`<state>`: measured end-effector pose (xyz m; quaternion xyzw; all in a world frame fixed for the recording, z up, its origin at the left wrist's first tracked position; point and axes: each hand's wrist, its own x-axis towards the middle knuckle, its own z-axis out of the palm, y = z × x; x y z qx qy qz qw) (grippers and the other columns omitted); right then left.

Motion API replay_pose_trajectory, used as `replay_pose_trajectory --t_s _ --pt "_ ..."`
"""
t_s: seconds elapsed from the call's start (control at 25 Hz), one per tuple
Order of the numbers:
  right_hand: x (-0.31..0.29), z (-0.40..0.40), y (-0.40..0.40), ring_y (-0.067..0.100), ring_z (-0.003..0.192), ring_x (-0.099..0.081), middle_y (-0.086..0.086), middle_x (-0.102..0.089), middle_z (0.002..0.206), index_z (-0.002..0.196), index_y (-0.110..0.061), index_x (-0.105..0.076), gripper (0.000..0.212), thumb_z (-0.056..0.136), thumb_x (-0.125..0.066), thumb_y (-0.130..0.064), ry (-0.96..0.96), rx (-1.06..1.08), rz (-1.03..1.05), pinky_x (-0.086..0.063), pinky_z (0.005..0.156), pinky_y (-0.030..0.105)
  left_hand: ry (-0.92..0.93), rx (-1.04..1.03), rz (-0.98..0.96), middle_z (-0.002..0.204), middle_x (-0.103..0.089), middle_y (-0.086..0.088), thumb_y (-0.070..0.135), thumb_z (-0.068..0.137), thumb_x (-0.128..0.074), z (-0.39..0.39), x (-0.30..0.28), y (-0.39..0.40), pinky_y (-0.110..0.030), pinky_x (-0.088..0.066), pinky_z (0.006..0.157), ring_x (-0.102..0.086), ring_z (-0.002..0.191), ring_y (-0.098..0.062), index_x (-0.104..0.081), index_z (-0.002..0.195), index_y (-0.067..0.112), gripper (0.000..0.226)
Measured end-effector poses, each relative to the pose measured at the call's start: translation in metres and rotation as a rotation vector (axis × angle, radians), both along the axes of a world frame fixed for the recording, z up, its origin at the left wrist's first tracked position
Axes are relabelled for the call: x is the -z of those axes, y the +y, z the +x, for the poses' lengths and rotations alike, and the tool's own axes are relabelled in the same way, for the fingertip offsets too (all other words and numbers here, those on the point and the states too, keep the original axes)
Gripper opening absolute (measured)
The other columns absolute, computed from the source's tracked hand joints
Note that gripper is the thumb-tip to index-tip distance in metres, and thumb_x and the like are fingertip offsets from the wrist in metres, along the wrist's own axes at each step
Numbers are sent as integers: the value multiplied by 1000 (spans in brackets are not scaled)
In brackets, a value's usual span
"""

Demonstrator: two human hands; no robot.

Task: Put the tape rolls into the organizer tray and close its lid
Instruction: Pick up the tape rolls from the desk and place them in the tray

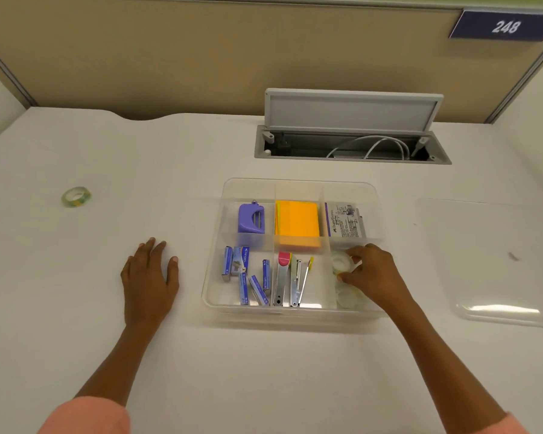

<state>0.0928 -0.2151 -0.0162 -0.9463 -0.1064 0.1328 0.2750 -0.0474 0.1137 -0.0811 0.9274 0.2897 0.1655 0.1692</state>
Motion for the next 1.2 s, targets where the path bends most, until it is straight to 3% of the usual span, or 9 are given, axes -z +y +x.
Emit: replay_pose_trajectory --t_s 0.12,0.36,0.6,0.72,1.0,1.2 --pt "4 -11 1 32 96 -63 15 -64 113 115 -4 -59 48 71 -75 -11 23 -32 -16 -49 86 38 27 -23 11 141 -45 -18 22 91 -47 -12 3 5 -49 -26 111 -38 132 -34 -47 128 6 40" --pt "-5 -3 -16 32 103 -61 14 -65 118 116 -8 -60 41 76 -70 -12 -60 -56 -156 -48 85 37 31 64 -42 147 -37 -17 24 94 -42 12 0 -9 -43 -18 116 -30 138 -30 -41 134 6 43" --pt "-12 -11 -18 30 98 -64 11 -64 122 117 -16 -60 39 79 -68 -15 -38 -41 -157 -50 87 37 -15 78 -82 144 -36 -21 24 92 -47 10 -7 -3 -48 -28 111 -33 135 -35 -44 130 7 42" --pt "-30 -14 -14 33 98 -65 14 -66 118 114 -19 -62 35 80 -68 -20 -170 -31 -162 -53 83 39 -8 66 -37 145 -36 -20 25 92 -46 1 -12 19 -48 -28 110 -32 135 -34 -43 130 8 42" --pt "-64 -1 71 10 79 -62 -1 -71 108 106 -20 -67 26 80 -68 -23 -227 -268 147 -51 78 29 49 -52 -61 150 -29 -20 34 92 -45 -12 -2 51 -46 -18 116 -20 141 -33 -37 134 5 52" --pt "-56 18 158 9 88 -59 2 -69 114 108 -20 -66 27 81 -67 -24 -195 -497 164 -47 78 25 56 -106 -58 150 -31 -17 43 91 -42 -7 0 55 -44 -17 117 -21 141 -30 -37 135 7 57"
